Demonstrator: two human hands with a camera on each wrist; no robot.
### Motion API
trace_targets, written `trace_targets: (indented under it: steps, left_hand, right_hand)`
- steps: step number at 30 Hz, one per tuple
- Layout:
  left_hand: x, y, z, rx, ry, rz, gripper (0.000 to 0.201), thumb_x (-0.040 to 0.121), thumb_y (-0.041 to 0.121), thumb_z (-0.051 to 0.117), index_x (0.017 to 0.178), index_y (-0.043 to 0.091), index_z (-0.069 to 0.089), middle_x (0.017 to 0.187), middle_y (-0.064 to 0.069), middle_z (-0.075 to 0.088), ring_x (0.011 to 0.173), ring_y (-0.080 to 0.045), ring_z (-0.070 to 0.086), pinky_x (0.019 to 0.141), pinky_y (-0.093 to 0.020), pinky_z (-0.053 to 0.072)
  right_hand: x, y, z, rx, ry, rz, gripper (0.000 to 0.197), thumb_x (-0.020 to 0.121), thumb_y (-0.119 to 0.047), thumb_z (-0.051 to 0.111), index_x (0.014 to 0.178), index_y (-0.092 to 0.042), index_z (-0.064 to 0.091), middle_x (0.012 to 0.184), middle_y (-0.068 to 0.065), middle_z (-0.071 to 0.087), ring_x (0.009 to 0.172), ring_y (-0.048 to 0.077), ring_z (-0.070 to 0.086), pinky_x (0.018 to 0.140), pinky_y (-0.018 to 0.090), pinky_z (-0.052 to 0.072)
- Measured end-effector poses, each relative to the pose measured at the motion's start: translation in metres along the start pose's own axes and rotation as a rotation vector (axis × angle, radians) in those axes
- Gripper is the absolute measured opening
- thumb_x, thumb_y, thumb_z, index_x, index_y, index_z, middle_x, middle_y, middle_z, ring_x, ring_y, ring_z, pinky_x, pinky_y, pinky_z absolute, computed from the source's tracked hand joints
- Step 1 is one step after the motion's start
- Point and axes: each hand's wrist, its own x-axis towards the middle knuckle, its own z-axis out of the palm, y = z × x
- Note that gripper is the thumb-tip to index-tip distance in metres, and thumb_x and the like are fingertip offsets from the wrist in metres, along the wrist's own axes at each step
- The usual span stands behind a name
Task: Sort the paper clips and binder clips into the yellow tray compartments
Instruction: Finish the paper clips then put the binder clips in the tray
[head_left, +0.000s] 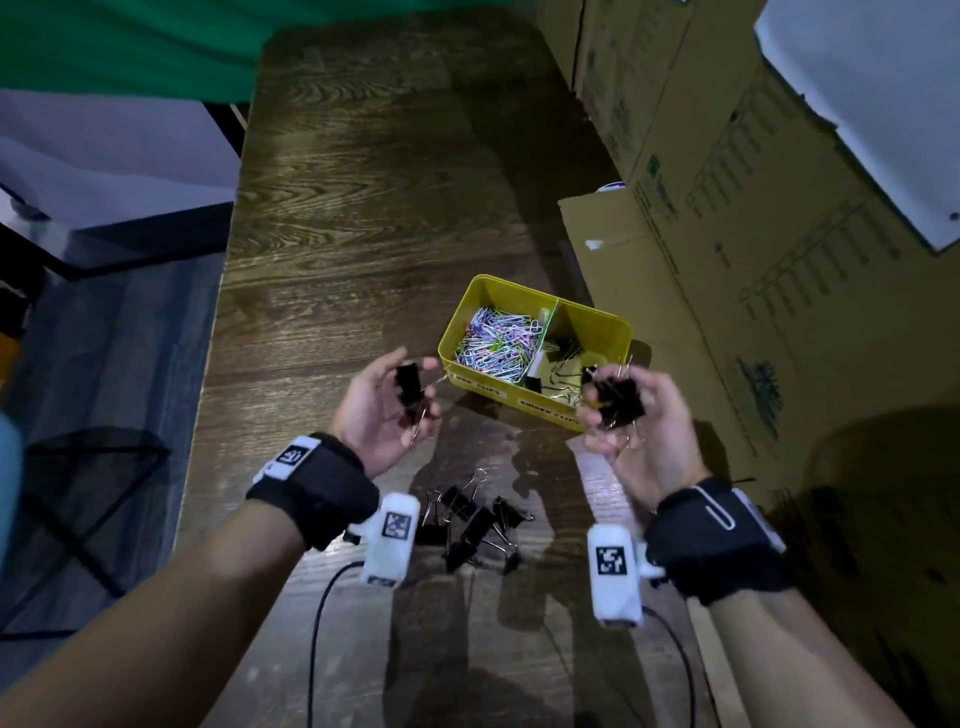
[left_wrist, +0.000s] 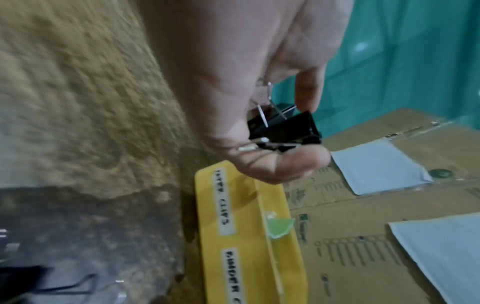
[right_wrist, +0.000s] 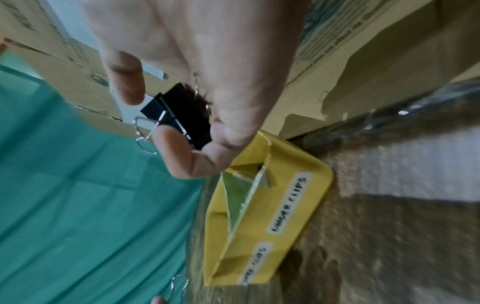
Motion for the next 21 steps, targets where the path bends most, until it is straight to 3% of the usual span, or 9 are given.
trace_targets:
  steps: [2,6,10,12,14,15,17,19,21]
  left_hand:
    - [0.007,0.009,0.025,0.048,-0.018,-0.038,0.028,0.089,0.039,0.049,0.086,0.015,0.062,0.077,-0.006,0.062,0.059,-0.016,0.056,0.044,-0.019,0.048]
    - [0.024,0.019,0.079,0.228,-0.054,-0.095,0.018,0.091,0.020,0.051,0.082,0.010,0.062,0.075,-0.008,0.067,0.055,-0.013,0.061,0.047,-0.018,0.051]
    - [0.041,0.018,0.127,0.384,-0.069,-0.089,0.012,0.094,0.012,0.049,0.102,0.010,0.057,0.081,-0.010,0.059,0.064,-0.018,0.058,0.051,-0.025,0.055]
    - [0.050,0.016,0.141,0.451,-0.038,-0.089,0.023,0.093,0.012,0.050,0.114,0.002,0.054,0.085,-0.014,0.057,0.067,-0.022,0.059,0.063,-0.033,0.058]
    - [0.058,0.013,0.151,0.560,-0.034,-0.089,0.034,0.092,0.016,0.051,0.120,-0.004,0.052,0.090,-0.018,0.057,0.071,-0.025,0.059,0.073,-0.037,0.052]
    - [0.061,0.012,0.154,0.600,-0.043,-0.079,0.035,0.091,0.018,0.051,0.120,-0.003,0.053,0.092,-0.017,0.058,0.075,-0.025,0.058,0.074,-0.037,0.049]
    - [0.062,0.011,0.161,0.637,-0.049,-0.044,0.028,0.091,0.019,0.051,0.113,0.004,0.060,0.095,-0.009,0.060,0.083,-0.022,0.058,0.070,-0.033,0.046]
    - [0.064,0.010,0.163,0.653,-0.059,-0.021,0.020,0.091,0.020,0.049,0.104,0.013,0.063,0.095,-0.006,0.059,0.081,-0.019,0.055,0.065,-0.029,0.043]
    - [0.066,0.010,0.161,0.666,-0.052,-0.003,0.018,0.091,0.022,0.051,0.103,0.017,0.064,0.102,-0.005,0.058,0.089,-0.020,0.053,0.070,-0.031,0.042]
  right_hand:
    - [0.009,-0.017,0.004,-0.090,0.048,-0.009,0.023,0.095,-0.035,0.044,0.088,-0.017,0.056,0.082,0.002,0.055,0.063,0.011,0.049,0.044,0.020,0.039]
    - [0.029,-0.043,0.016,-0.276,0.205,0.009,0.011,0.093,-0.017,0.054,0.098,-0.008,0.058,0.085,0.007,0.056,0.067,0.014,0.052,0.049,0.022,0.046]
    - [0.047,-0.052,0.023,-0.355,0.252,0.076,0.024,0.093,-0.018,0.057,0.111,-0.003,0.057,0.095,0.010,0.059,0.076,0.017,0.059,0.063,0.026,0.056]
    - [0.054,-0.052,0.024,-0.395,0.252,0.103,0.029,0.093,-0.021,0.057,0.115,-0.003,0.058,0.106,0.014,0.063,0.084,0.019,0.063,0.071,0.030,0.056]
    - [0.060,-0.051,0.024,-0.457,0.272,0.117,0.033,0.092,-0.027,0.057,0.118,-0.006,0.058,0.113,0.013,0.064,0.096,0.021,0.062,0.083,0.034,0.052]
    - [0.062,-0.050,0.023,-0.482,0.287,0.120,0.037,0.092,-0.030,0.058,0.120,-0.006,0.058,0.115,0.011,0.064,0.101,0.021,0.061,0.088,0.036,0.050]
    - [0.064,-0.050,0.024,-0.500,0.301,0.115,0.040,0.091,-0.033,0.057,0.122,-0.007,0.057,0.114,0.009,0.064,0.099,0.020,0.060,0.085,0.033,0.048]
    - [0.064,-0.050,0.023,-0.492,0.298,0.105,0.040,0.092,-0.034,0.056,0.124,-0.011,0.056,0.115,0.006,0.063,0.100,0.018,0.058,0.087,0.033,0.043]
    - [0.061,-0.049,0.021,-0.514,0.300,0.092,0.038,0.092,-0.035,0.055,0.124,-0.015,0.055,0.114,0.002,0.060,0.101,0.015,0.054,0.092,0.036,0.040]
